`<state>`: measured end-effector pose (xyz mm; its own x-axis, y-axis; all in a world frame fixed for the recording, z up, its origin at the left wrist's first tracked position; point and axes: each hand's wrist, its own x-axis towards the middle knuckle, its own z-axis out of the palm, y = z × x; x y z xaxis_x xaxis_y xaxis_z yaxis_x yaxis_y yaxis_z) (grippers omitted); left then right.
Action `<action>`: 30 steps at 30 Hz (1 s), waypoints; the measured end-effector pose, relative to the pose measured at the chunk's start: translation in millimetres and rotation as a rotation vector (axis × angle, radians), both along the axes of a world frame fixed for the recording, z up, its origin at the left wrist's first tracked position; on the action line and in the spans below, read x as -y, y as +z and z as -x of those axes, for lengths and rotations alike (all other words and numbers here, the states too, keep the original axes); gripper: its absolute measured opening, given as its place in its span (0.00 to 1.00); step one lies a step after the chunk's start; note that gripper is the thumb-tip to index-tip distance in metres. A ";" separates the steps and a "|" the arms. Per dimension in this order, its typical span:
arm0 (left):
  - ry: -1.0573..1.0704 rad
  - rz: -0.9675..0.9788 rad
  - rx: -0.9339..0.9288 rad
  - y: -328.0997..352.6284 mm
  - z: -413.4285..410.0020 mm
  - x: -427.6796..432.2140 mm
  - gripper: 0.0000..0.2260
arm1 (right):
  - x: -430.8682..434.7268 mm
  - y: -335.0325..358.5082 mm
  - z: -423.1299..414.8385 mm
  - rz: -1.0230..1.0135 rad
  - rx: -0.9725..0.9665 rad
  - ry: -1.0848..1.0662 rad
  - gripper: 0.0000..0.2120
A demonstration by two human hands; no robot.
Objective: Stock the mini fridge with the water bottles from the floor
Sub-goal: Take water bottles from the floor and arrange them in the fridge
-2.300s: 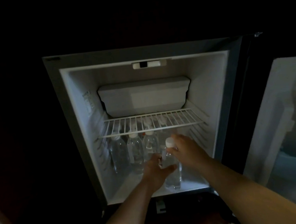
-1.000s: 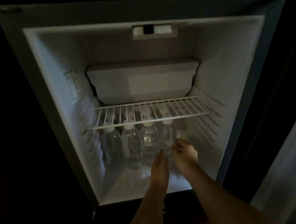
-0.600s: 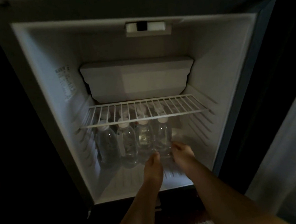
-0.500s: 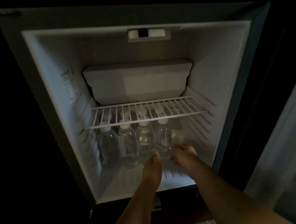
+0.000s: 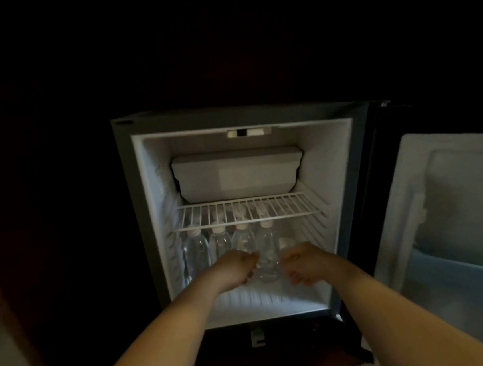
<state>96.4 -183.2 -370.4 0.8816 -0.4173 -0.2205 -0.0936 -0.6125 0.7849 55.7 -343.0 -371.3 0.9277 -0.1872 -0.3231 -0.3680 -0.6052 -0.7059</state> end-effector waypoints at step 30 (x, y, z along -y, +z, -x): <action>-0.858 -0.509 0.310 122.5 282.7 162.6 0.17 | 137.3 119.0 340.8 0.593 -0.016 0.063 0.16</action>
